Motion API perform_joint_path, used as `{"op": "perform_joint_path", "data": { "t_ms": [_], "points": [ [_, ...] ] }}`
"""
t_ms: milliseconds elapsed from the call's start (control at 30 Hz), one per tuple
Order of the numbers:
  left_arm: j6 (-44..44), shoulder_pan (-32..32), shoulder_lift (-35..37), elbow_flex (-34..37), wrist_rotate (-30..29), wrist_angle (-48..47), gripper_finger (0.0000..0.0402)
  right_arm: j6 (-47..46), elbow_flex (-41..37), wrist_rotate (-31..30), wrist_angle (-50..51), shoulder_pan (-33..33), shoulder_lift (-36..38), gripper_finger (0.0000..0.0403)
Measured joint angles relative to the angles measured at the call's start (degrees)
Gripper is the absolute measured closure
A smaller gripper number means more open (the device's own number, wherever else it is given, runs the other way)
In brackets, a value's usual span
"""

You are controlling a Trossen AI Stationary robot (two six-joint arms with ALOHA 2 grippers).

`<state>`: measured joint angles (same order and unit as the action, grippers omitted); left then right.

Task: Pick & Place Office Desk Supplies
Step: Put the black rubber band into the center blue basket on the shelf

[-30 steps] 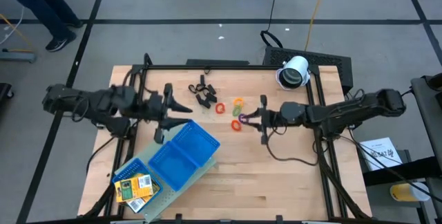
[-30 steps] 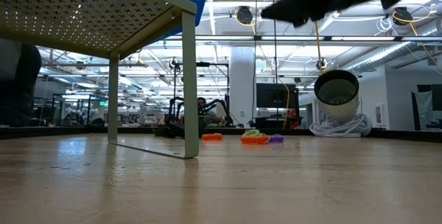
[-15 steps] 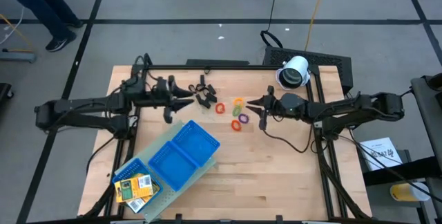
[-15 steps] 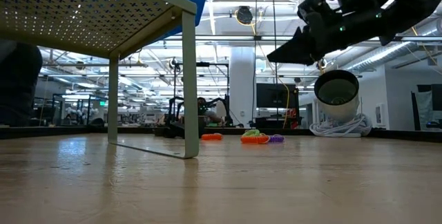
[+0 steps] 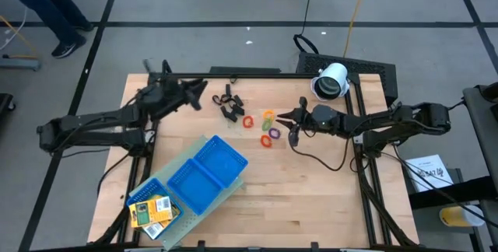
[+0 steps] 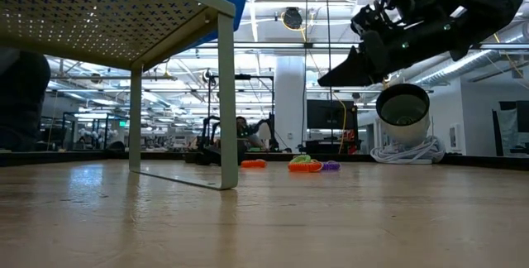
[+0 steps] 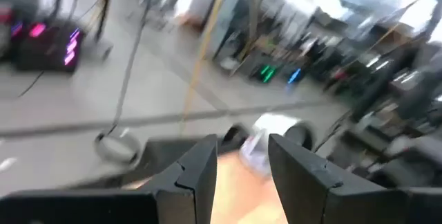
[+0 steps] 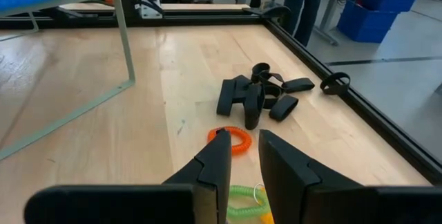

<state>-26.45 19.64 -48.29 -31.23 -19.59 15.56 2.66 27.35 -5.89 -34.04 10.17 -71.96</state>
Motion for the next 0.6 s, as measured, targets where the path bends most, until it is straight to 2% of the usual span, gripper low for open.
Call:
{"op": "perform_joint_path", "data": {
  "t_ms": [200,333,433,600],
  "points": [
    [-5.2,3.8,-13.6,-13.5,0.2,-19.2,0.0261,0.0,0.0,0.1,0.2,0.0,0.0,0.0339],
    [-4.9,8.0,-24.2,-23.8,4.4,-27.2,0.0261,-0.5,0.0,0.1,1.0,0.0,0.0,0.0339],
    [-3.2,11.2,-32.0,-30.6,9.6,-31.1,0.0261,-0.5,0.0,0.1,1.5,0.0,0.0,0.034],
    [-3.9,14.9,-43.1,-39.9,14.9,-34.1,0.0261,-0.5,0.0,0.1,2.6,0.0,0.0,0.034]
  ]
}}
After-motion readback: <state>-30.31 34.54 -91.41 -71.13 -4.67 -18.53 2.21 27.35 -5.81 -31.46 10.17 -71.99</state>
